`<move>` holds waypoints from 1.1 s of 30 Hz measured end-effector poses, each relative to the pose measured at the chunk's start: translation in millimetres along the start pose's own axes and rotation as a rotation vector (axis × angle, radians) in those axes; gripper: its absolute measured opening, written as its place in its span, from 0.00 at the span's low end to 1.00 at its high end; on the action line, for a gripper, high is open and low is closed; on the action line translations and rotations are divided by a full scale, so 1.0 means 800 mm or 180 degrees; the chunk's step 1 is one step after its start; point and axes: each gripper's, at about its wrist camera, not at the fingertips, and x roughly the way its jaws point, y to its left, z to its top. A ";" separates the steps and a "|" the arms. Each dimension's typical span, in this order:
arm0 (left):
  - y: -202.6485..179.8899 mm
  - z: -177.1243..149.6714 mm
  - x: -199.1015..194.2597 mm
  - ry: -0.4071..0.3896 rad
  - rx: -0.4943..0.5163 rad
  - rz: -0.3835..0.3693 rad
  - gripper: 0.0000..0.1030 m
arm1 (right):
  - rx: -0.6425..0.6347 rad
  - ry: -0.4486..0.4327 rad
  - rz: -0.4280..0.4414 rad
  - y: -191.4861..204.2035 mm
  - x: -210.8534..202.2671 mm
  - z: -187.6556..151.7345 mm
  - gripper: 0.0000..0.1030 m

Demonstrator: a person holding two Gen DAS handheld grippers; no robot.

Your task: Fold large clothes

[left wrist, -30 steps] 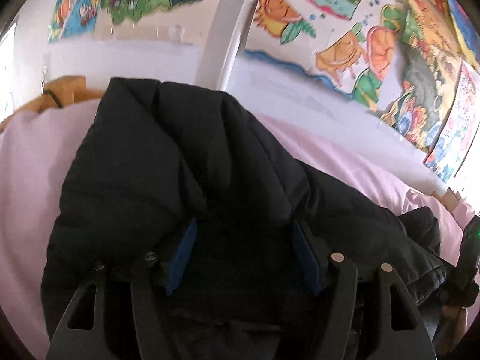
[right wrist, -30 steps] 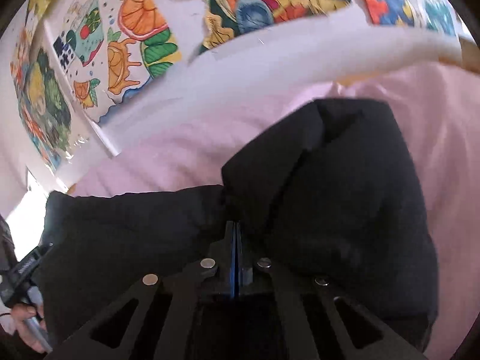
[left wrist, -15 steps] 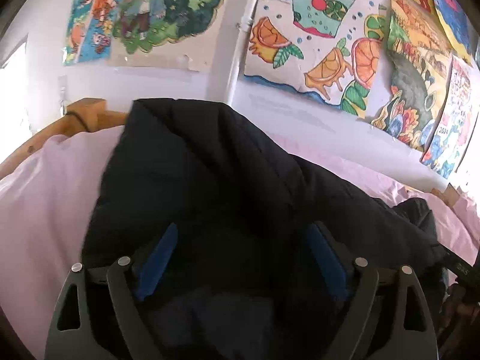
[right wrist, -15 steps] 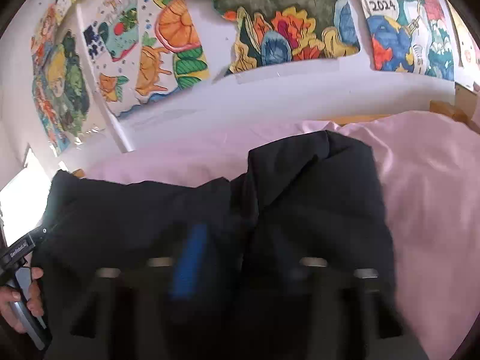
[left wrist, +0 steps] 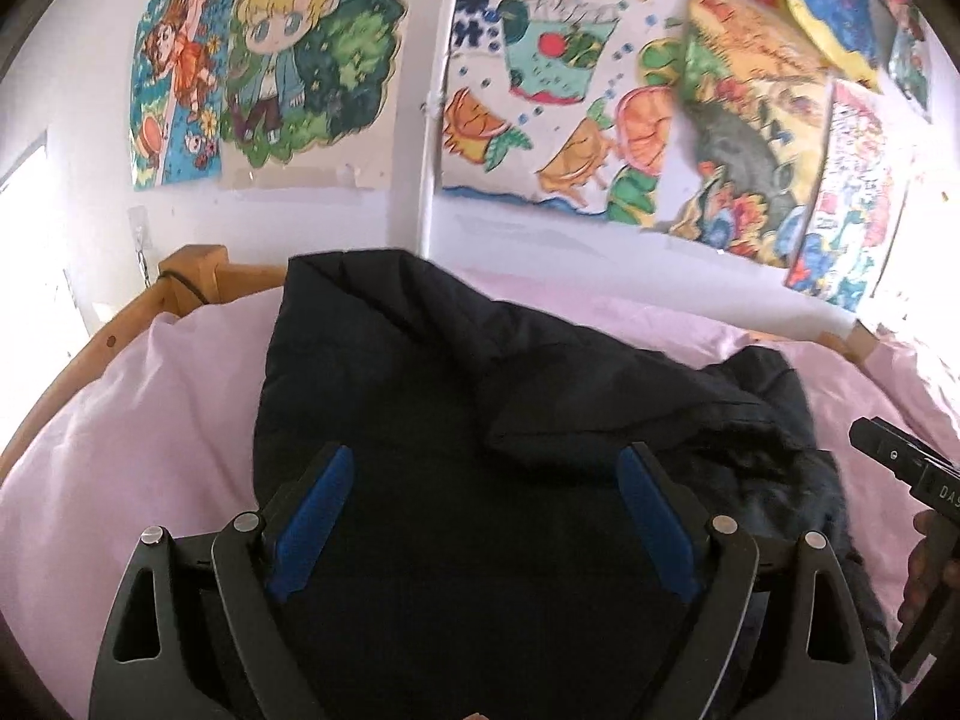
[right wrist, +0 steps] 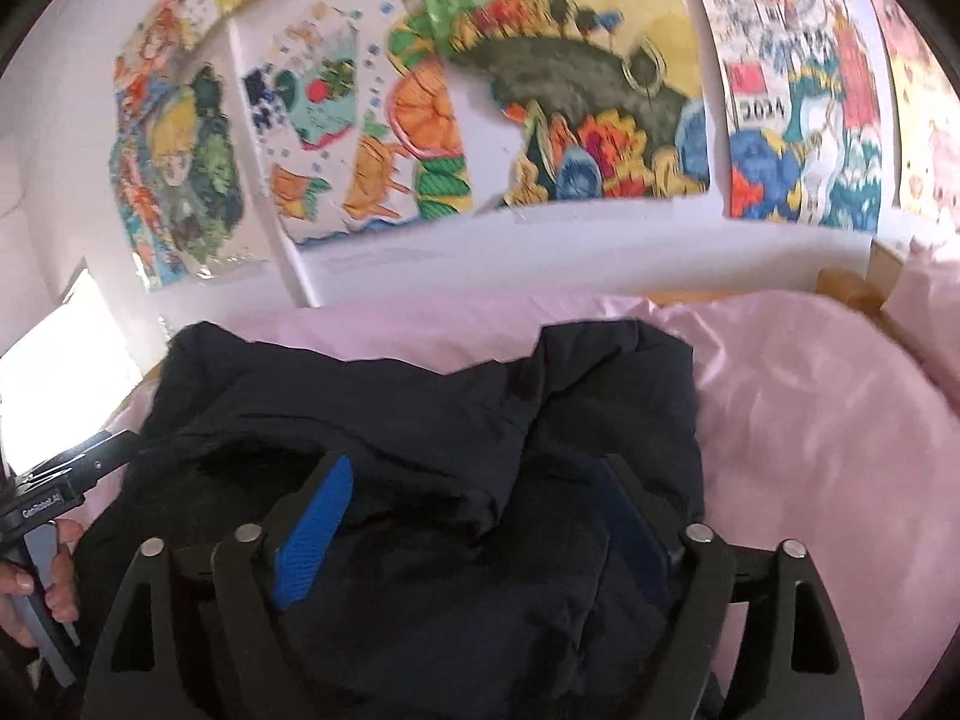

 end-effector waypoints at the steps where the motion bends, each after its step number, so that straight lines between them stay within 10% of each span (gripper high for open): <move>1: -0.003 0.001 -0.007 -0.0008 0.0009 0.0000 0.84 | -0.0019 -0.0015 0.0013 0.004 -0.010 0.001 0.87; 19: -0.076 -0.063 -0.202 -0.0142 0.0766 -0.0035 0.98 | -0.0633 0.0088 0.0067 0.079 -0.196 -0.055 1.00; 33: -0.086 -0.162 -0.295 0.0407 0.1351 -0.0145 0.98 | -0.1125 0.0525 0.0103 0.151 -0.290 -0.155 1.00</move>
